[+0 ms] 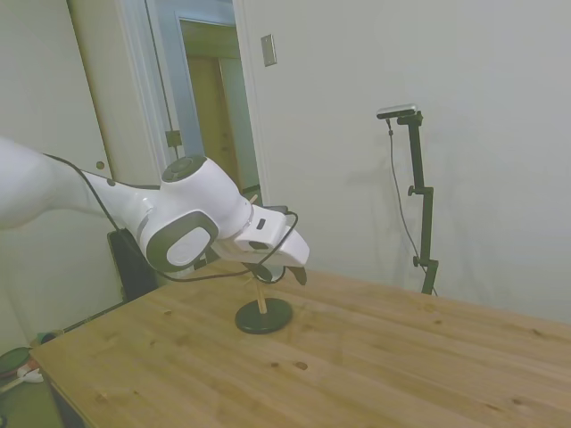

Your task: Unload the mug

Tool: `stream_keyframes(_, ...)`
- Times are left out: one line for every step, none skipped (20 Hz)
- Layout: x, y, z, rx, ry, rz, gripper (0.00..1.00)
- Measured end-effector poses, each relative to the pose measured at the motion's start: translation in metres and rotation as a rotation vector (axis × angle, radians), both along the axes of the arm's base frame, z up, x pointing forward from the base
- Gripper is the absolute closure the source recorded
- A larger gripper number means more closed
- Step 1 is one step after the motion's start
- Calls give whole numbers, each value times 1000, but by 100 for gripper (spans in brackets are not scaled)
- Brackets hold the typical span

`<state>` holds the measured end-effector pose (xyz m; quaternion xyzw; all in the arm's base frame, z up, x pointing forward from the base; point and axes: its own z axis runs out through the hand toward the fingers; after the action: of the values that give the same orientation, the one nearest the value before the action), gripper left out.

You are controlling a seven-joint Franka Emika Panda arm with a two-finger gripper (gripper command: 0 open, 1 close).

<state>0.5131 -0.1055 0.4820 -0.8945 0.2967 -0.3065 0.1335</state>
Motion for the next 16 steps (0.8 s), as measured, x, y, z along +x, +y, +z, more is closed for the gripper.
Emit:
stream_keyframes(3,0,-1,5,-8,17,0)
stream_keyframes(5,0,-3,9,-17,28,0)
stream_keyframes(8,-1,-4,12,-25,39,0)
stream_keyframes(11,-3,-6,13,-32,45,0)
stream_keyframes(15,-4,-8,13,-40,50,0)
stream_keyframes(19,-5,-9,15,-46,58,0)
stream_keyframes(24,-4,-10,18,-54,68,0)
stream_keyframes(29,-3,-12,21,-61,77,0)
stream_keyframes(34,-2,-13,24,-68,85,0)
stream_keyframes(39,-1,-15,27,-72,93,0)
stream_keyframes(43,0,-17,27,-76,100,0)
stream_keyframes(48,1,-19,28,-78,105,0)
stream_keyframes(52,1,-21,28,-79,110,0)
stream_keyframes(57,2,-23,28,-82,116,0)
stream_keyframes(61,3,-24,28,-84,125,0)
stream_keyframes(65,4,-25,28,-87,139,0)
